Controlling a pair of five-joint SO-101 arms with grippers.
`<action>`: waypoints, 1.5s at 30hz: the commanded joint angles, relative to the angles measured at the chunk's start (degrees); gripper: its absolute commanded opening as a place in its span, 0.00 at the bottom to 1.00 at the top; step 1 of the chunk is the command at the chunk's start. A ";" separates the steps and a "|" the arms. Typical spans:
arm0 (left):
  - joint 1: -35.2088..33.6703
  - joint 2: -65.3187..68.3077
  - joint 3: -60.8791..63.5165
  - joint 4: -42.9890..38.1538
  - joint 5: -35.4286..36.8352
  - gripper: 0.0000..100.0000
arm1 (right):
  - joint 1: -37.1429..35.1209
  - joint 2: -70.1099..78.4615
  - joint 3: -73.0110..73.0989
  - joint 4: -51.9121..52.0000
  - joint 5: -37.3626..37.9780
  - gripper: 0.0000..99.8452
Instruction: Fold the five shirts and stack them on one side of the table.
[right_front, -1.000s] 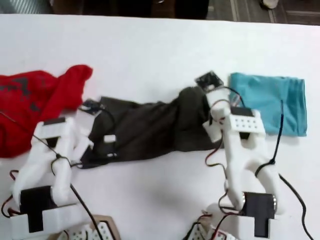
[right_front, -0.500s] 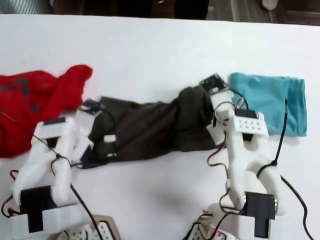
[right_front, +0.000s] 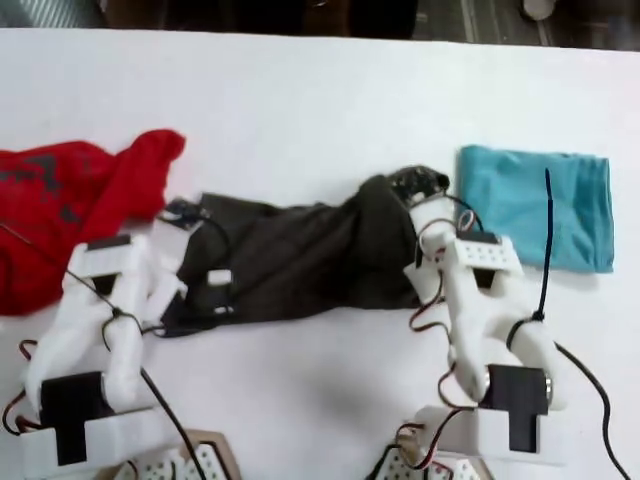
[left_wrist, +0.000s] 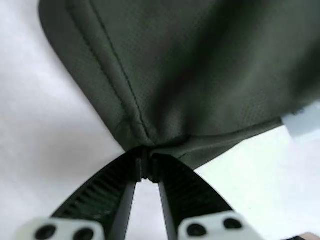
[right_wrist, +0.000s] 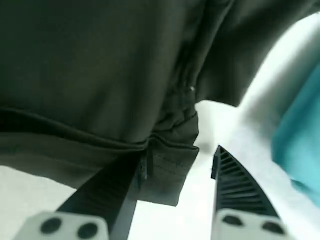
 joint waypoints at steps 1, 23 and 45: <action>-0.70 0.62 0.04 -1.93 0.62 0.03 | -0.57 0.66 -2.37 2.42 0.26 0.18; -0.70 0.62 0.04 -1.93 0.62 0.03 | 7.16 -18.51 0.00 5.32 -7.38 0.02; -0.70 0.62 0.04 -1.93 0.62 0.03 | 3.30 -11.82 10.37 -5.14 -4.75 0.14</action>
